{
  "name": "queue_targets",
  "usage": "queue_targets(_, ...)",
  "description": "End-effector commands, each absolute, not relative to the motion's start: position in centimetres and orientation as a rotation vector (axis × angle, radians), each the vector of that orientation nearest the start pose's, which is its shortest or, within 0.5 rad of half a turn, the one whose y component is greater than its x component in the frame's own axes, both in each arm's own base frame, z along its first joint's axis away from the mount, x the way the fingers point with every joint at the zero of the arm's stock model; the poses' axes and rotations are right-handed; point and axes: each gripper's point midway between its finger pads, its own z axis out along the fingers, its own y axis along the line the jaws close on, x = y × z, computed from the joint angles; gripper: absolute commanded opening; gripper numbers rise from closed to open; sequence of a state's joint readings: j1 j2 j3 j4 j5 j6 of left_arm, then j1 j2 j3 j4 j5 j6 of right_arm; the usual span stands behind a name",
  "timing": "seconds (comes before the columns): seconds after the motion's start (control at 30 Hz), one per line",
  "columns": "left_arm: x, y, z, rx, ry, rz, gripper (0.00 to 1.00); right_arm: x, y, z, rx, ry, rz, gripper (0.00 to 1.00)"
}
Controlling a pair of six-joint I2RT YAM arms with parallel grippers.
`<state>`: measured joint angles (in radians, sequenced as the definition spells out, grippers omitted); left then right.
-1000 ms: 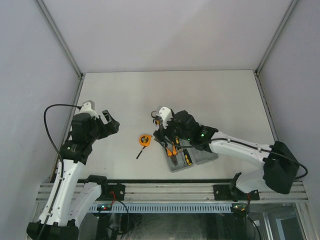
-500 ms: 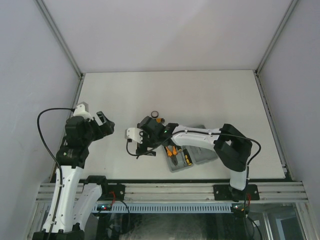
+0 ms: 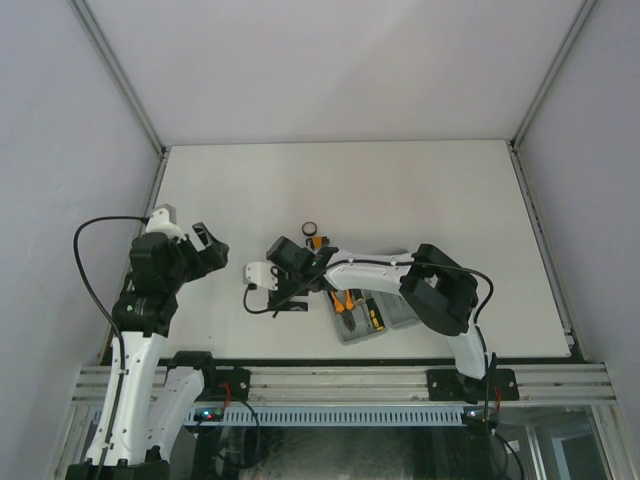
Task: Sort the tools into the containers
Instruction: Pick up the engineering item from the center of the board.
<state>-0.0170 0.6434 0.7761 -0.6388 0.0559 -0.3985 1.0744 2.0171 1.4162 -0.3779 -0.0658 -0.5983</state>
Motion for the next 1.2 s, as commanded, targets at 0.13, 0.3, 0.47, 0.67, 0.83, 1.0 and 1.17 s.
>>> queue_targets(0.13, 24.6, -2.8, 21.4, -0.351, 2.034, -0.308, 0.93, 25.2, 43.8, 3.8, -1.927, 1.675, 0.249, 0.96)
queue_targets(0.3, 24.7, -2.7, 21.3, -0.354, 2.036, -0.31, 0.93, 26.2, 44.0, 3.4, -1.909, 1.718, 0.235, 0.96)
queue_targets(0.47, 24.7, -2.8, 21.2, -0.353, 2.039, -0.315, 0.93, 27.2, 44.0, 3.5, -1.879, 1.765, 0.257, 0.97)
queue_targets(0.67, 24.7, -2.7, 21.2, -0.355, 2.038, -0.32, 0.93, 28.0, 43.6, 3.2, -1.829, 1.883, 0.301, 0.97)
queue_targets(0.83, 24.8, -2.8, 21.2, -0.352, 2.039, -0.323, 0.93, 27.9, 42.7, 1.8, -1.795, 2.008, 0.315, 0.97)
queue_targets(1.0, 24.8, -2.8, 21.1, -0.352, 2.042, -0.324, 0.93, 27.8, 41.4, 1.3, -1.718, 2.134, 0.342, 0.96)
queue_targets(1.17, 24.8, -2.9, 21.0, -0.351, 2.046, -0.327, 0.93, 27.8, 40.3, 1.5, -1.603, 2.257, 0.378, 0.89)
